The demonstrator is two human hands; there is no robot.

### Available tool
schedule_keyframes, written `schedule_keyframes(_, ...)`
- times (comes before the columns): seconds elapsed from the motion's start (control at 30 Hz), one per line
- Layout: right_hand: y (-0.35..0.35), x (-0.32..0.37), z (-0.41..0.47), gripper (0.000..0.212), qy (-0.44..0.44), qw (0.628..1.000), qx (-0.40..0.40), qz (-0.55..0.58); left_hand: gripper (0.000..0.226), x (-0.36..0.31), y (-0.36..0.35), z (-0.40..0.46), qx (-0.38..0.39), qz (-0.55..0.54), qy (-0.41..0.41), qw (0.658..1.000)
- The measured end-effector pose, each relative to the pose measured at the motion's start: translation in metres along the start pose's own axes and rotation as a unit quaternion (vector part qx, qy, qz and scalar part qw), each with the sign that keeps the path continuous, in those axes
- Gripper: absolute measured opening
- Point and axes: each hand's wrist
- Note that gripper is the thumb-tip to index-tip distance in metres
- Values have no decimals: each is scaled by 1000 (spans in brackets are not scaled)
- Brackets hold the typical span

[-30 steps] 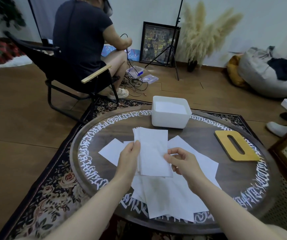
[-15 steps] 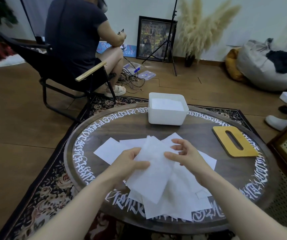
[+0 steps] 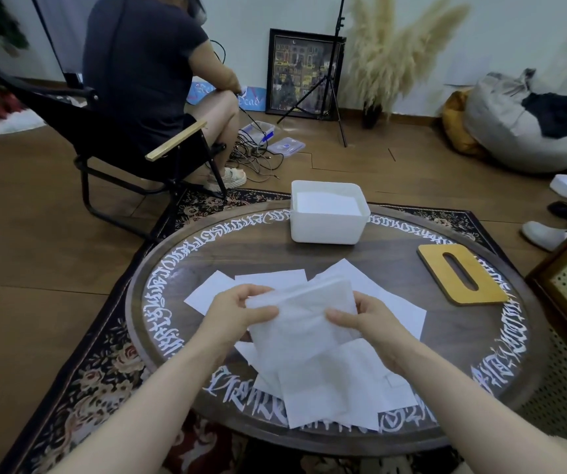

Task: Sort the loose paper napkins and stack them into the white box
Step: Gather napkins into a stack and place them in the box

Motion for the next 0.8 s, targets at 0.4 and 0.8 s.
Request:
schedule_keyframes(0.4, -9, -32, -6, 22, 69, 996, -4, 48, 39, 35, -17, -1, -19, -30, -40, 999)
schedule_keyframes(0.8, -15, -37, -4, 23, 76, 997, 10, 28, 52, 38, -27, 0, 8, -53, -45, 998)
Point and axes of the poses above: each hand's wrist, its own z-axis towards the middle knuckle, its own y-axis out of the back of the hand, x = y × z, and after that the axes turned 6 degrees about z, right-handed
